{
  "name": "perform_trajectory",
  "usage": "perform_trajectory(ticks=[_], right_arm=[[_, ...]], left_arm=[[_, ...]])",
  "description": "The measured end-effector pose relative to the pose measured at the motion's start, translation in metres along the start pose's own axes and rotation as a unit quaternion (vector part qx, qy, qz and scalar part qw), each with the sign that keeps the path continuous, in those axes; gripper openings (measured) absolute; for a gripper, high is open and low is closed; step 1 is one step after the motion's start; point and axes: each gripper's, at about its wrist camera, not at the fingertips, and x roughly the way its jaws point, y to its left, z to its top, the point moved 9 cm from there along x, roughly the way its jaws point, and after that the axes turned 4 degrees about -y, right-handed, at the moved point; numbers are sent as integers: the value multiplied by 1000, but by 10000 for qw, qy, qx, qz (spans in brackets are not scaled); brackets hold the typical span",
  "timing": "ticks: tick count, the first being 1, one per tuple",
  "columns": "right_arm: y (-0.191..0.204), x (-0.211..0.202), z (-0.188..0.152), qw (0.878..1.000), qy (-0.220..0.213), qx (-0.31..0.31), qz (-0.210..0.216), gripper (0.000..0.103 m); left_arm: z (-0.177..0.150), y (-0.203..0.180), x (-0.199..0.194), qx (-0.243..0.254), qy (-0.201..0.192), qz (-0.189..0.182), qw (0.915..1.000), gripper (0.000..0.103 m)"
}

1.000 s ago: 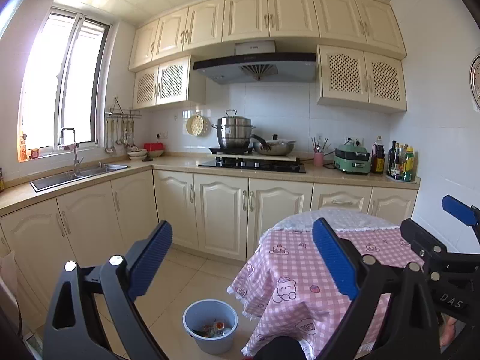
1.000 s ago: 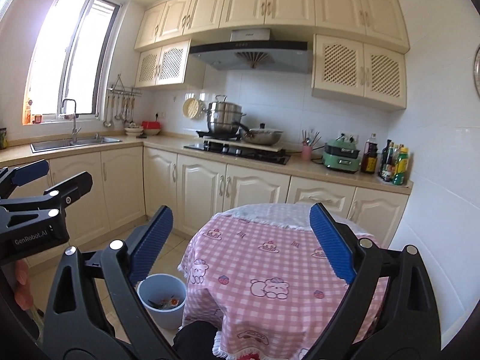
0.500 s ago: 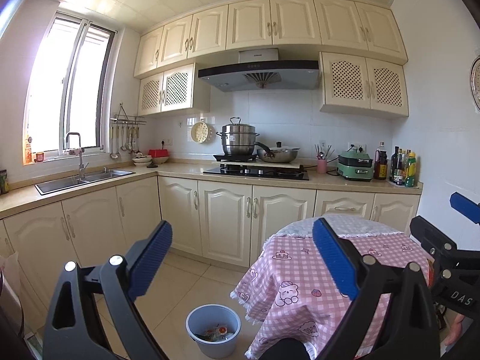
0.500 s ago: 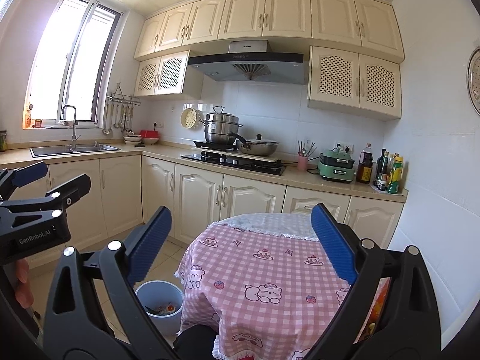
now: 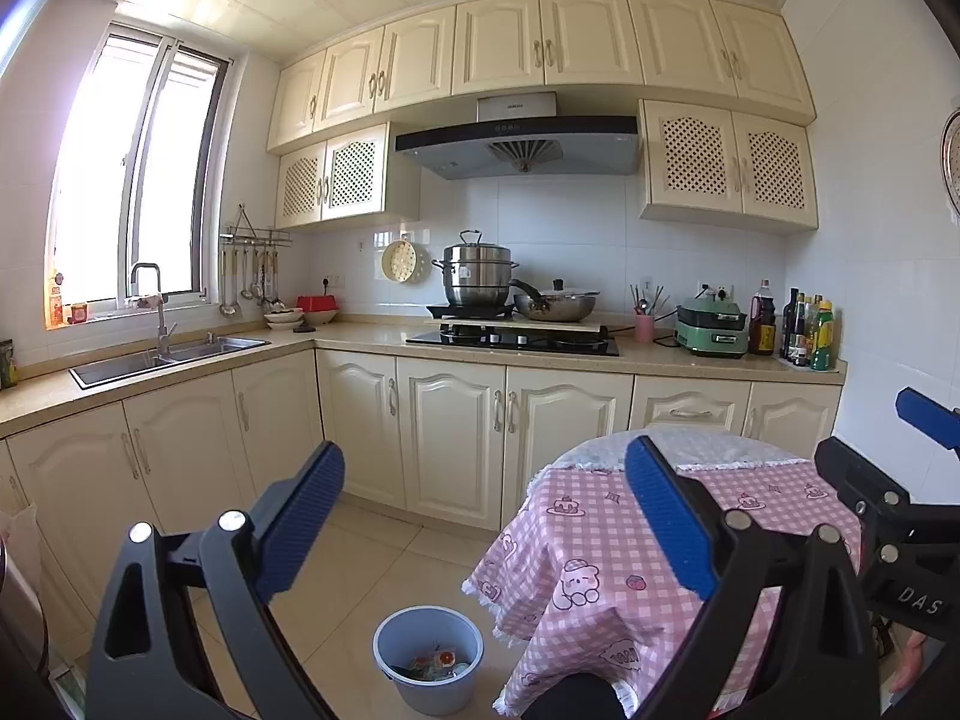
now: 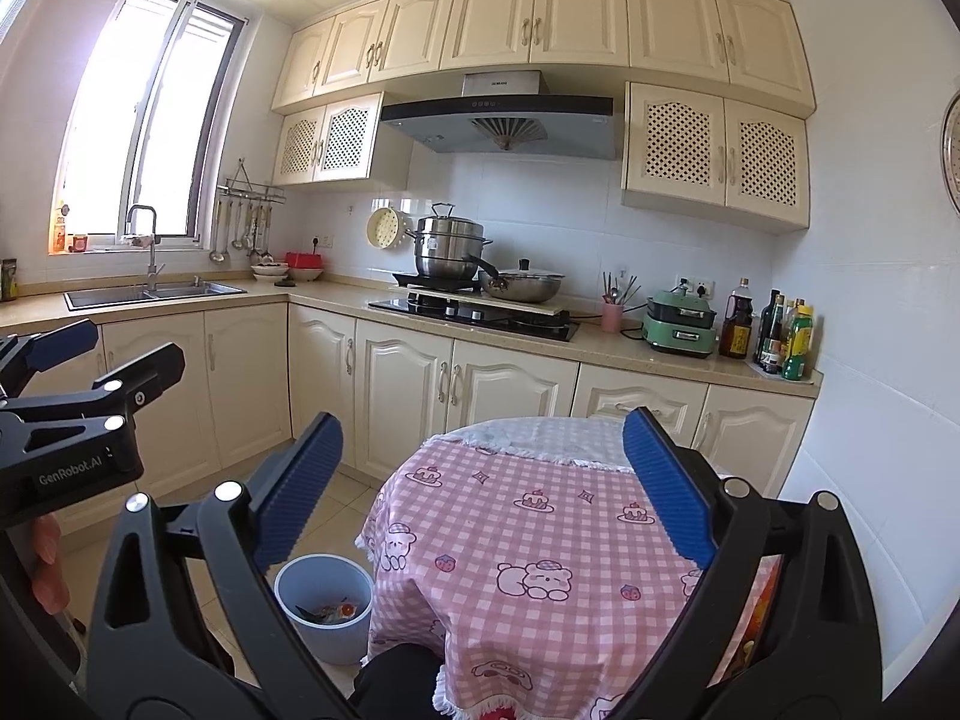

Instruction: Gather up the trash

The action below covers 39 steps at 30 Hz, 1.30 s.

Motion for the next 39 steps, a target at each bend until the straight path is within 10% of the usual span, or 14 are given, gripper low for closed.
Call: perform_trajectory(ticks=[39], right_arm=[[0,4,-10,9999,121,33,23,93]], left_arm=[[-11,-1,4,37,123,-82,9999,93]])
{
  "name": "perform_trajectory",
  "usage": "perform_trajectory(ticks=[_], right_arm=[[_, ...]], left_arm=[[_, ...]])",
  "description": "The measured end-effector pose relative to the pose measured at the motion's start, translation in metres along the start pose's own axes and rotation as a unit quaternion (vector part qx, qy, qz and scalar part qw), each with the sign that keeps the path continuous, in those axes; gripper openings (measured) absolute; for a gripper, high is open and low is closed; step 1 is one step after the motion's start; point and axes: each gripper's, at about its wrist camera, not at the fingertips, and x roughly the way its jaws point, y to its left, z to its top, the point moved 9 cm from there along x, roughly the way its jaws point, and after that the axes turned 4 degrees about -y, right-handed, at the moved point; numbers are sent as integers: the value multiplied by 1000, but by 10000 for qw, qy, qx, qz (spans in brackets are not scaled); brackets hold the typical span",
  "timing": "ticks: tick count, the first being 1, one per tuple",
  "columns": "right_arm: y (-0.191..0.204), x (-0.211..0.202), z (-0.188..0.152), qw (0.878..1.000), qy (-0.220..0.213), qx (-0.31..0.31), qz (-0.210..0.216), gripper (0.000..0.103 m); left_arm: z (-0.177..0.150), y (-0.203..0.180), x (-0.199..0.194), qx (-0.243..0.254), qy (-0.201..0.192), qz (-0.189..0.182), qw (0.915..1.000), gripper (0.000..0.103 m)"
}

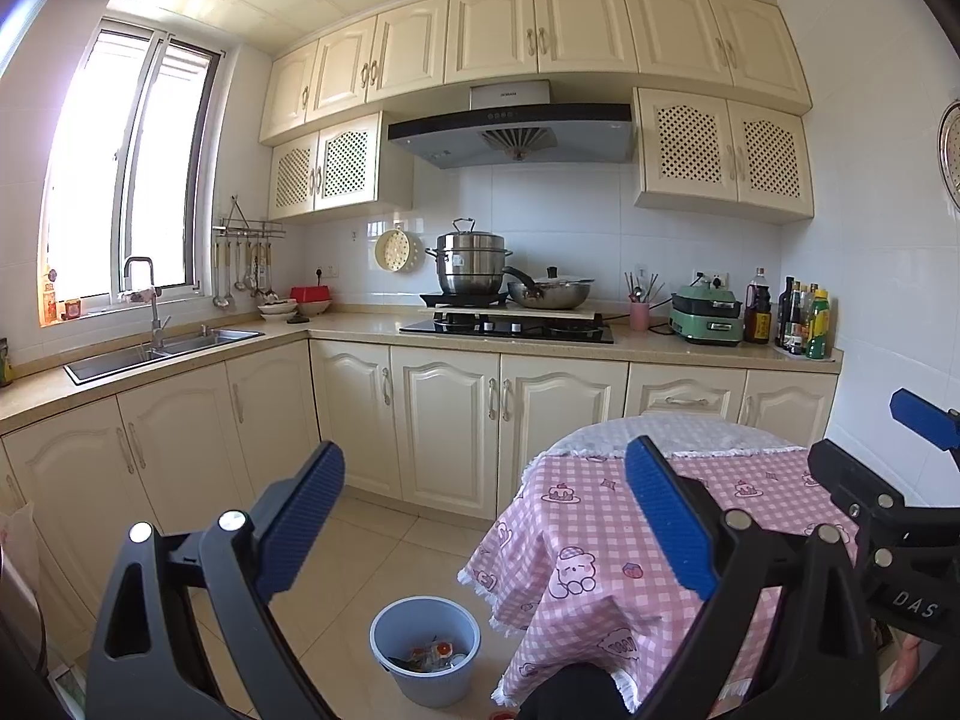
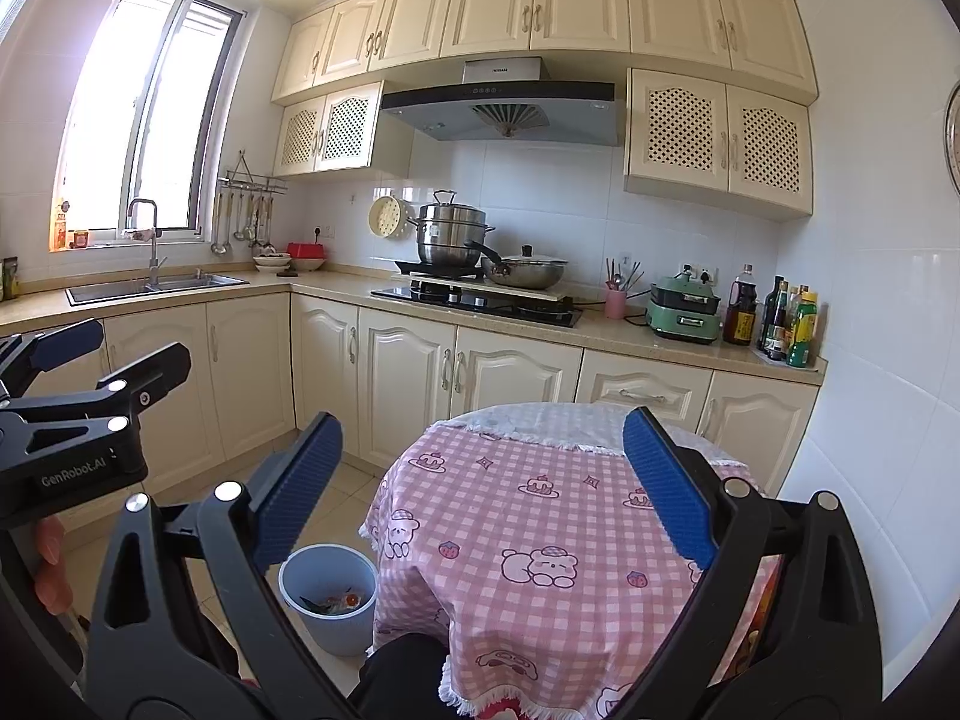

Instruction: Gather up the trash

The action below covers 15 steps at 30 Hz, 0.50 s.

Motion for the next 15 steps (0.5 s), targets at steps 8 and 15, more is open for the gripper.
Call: perform_trajectory(ticks=[8,15], right_arm=[[2,1,-3,10000,18,-1,1,93],[3,0,-5,10000,25,4,2,93]], left_arm=[[-1,-1,1,16,23,-23,10000,93],[-1,-2,2,30,40,-33,10000,93]])
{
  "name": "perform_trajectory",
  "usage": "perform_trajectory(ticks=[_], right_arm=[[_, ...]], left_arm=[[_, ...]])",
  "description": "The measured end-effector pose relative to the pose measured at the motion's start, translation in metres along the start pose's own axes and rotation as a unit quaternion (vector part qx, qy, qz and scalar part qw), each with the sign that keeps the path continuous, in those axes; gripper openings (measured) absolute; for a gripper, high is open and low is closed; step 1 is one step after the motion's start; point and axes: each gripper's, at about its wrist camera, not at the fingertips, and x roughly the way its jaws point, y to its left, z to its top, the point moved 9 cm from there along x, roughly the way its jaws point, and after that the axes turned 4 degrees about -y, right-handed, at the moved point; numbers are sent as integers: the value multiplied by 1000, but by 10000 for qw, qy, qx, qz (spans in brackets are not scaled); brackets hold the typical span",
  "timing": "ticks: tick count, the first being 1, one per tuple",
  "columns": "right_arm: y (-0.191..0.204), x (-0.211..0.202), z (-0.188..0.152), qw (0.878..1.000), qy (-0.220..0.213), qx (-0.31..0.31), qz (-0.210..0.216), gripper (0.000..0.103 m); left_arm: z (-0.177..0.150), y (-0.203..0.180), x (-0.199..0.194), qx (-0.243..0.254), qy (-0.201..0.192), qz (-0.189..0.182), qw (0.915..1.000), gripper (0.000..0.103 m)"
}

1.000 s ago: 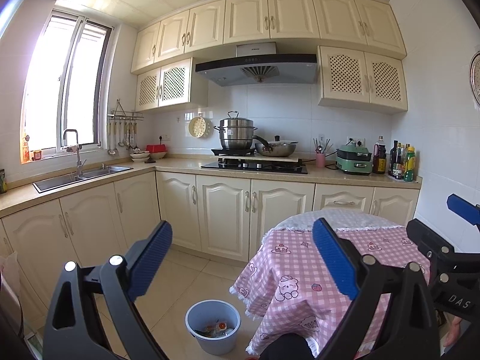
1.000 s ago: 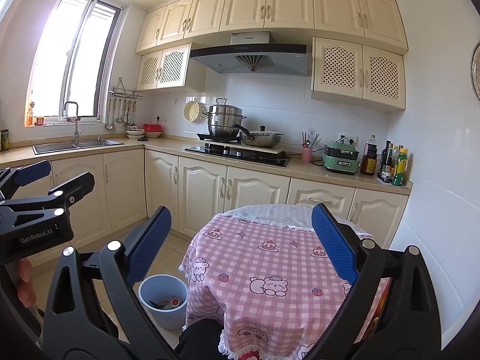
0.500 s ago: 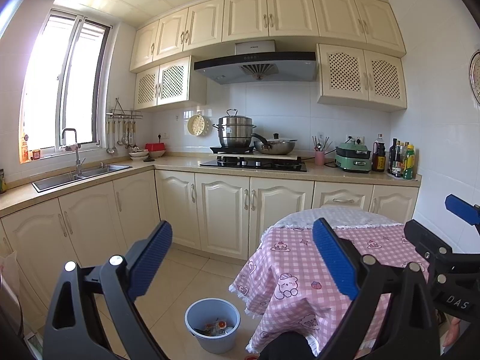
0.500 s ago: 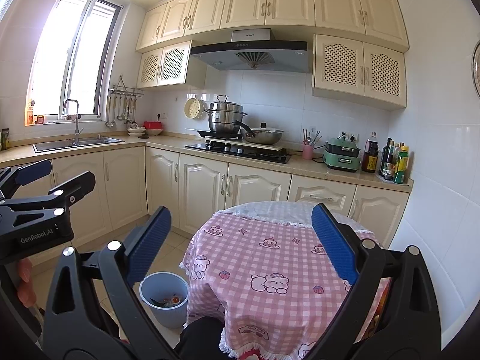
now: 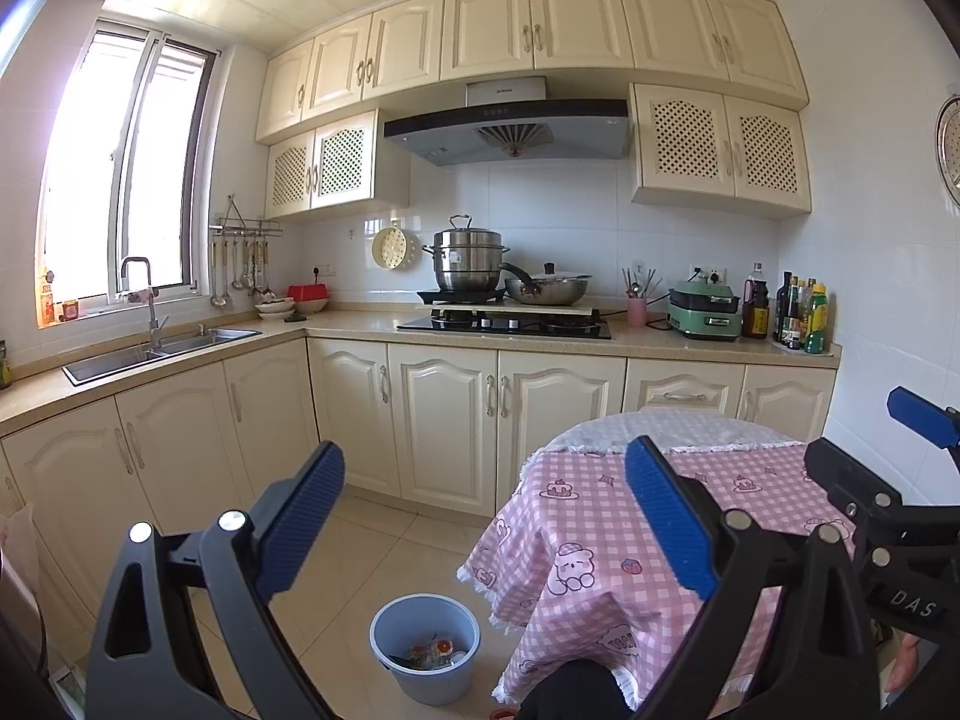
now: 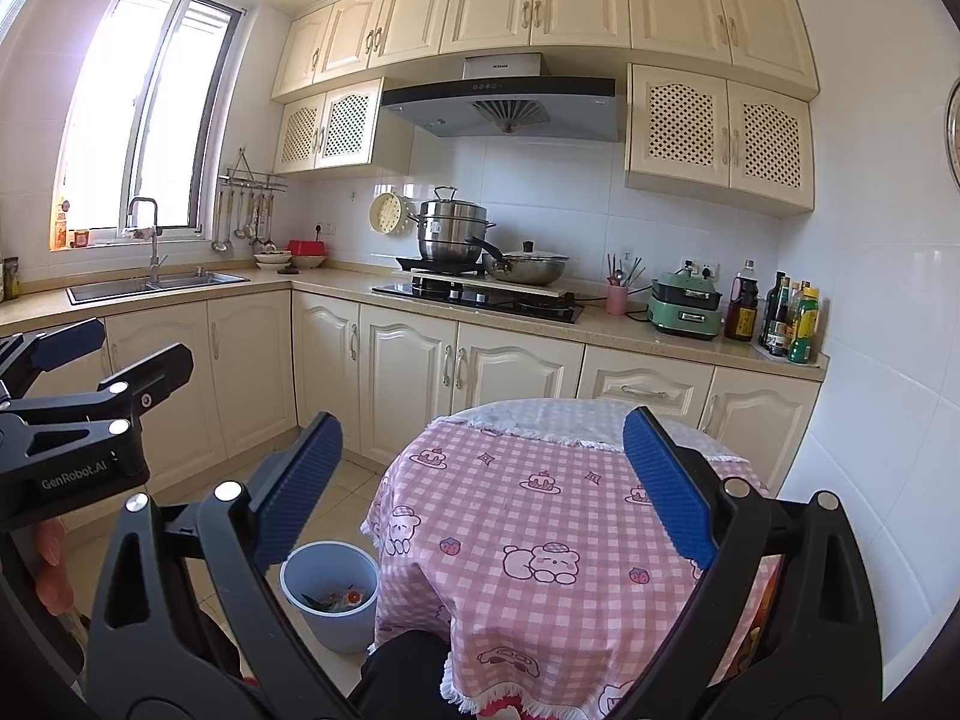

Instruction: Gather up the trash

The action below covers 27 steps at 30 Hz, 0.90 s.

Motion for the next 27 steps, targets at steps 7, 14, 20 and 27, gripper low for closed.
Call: perform_trajectory(ticks=[7,14,20,27], right_arm=[[3,2,-6,10000,37,5,14,93],[4,2,-7,10000,39,9,13,93],[4,6,-8,10000,72,12,50,93],[4,11,-8,9999,100,9,63,93]], left_arm=[[-1,0,0,-3,3,4,10000,93],[-4,2,2,2,19,-7,10000,93],[-6,3,3,12,35,-5,10000,93],[-9,4,6,7,60,-20,10000,93]])
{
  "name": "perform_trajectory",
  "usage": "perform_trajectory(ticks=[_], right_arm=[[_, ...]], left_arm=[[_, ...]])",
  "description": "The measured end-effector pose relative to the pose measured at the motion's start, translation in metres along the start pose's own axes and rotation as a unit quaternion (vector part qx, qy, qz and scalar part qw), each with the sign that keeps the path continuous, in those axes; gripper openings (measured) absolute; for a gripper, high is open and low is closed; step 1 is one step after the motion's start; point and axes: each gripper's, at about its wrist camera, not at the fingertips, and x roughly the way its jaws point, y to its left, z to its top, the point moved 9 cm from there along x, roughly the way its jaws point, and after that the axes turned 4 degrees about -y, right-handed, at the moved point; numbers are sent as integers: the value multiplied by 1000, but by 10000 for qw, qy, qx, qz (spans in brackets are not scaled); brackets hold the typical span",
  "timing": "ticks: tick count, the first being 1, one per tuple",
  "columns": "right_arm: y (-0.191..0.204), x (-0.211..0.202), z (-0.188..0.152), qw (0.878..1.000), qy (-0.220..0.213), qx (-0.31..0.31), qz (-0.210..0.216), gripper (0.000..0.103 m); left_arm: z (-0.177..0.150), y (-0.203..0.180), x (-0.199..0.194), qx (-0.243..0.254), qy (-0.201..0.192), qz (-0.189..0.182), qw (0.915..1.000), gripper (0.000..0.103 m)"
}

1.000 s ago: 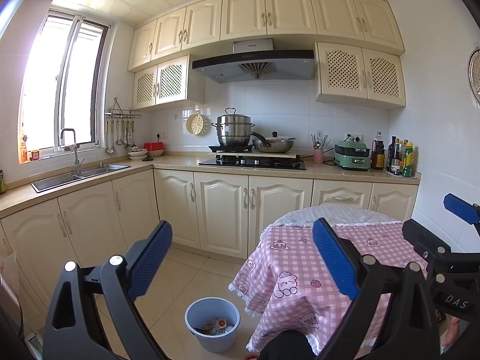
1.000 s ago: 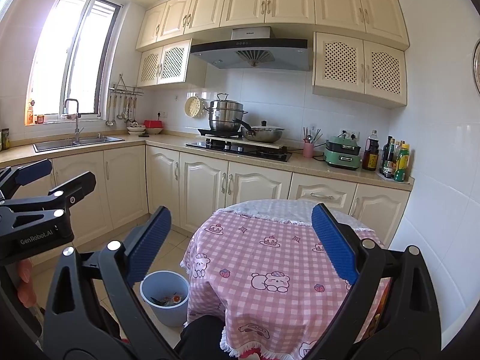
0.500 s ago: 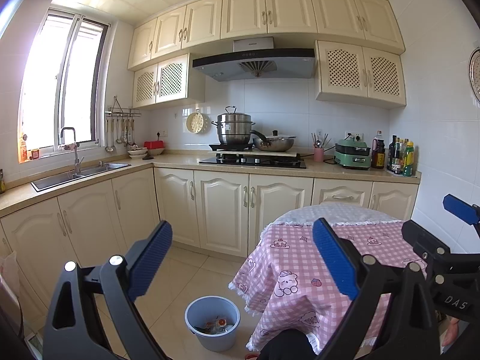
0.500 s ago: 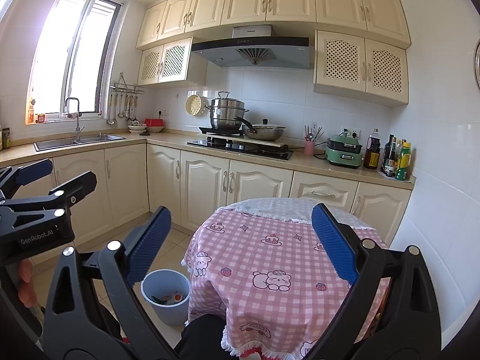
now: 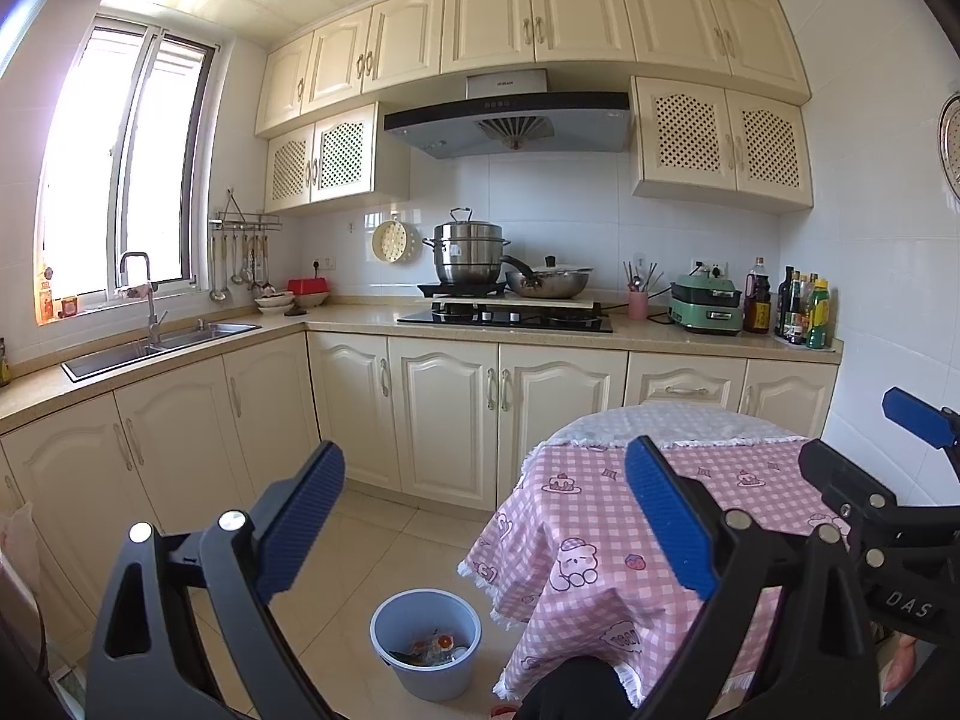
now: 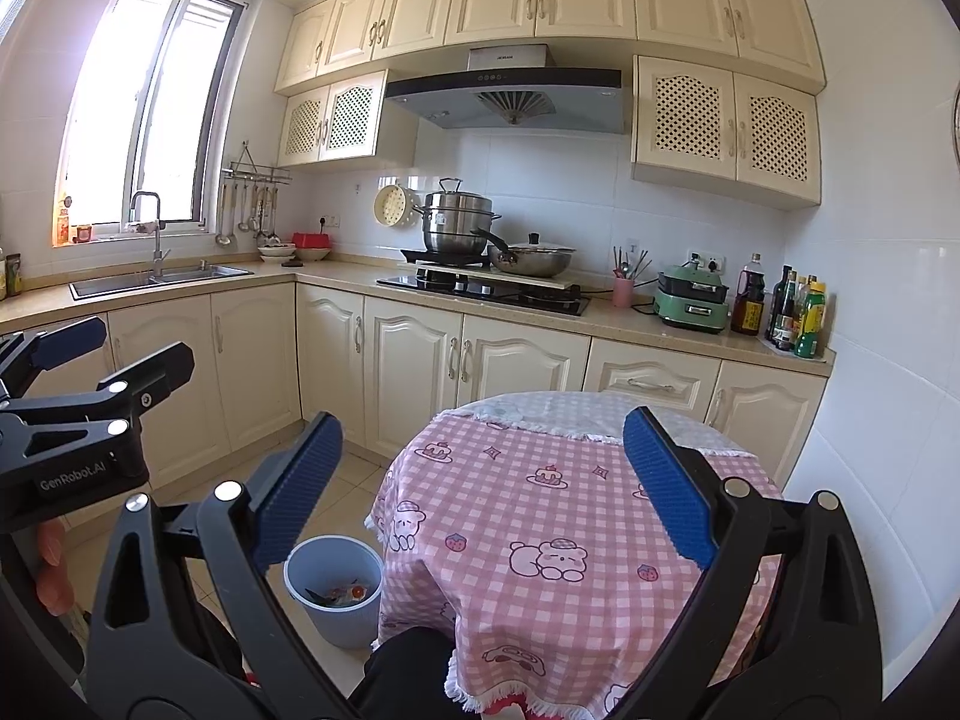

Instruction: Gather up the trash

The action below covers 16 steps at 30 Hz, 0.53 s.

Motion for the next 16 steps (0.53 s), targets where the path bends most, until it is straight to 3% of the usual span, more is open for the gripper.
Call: perform_trajectory(ticks=[10,16], right_arm=[[-12,28,-16,9998,192,104,-1,93],[-34,72,-44,9979,617,199,42,93]], left_arm=[[-13,-3,27,136,195,-44,9997,93],[-33,-3,68,332,509,123,9981,93]])
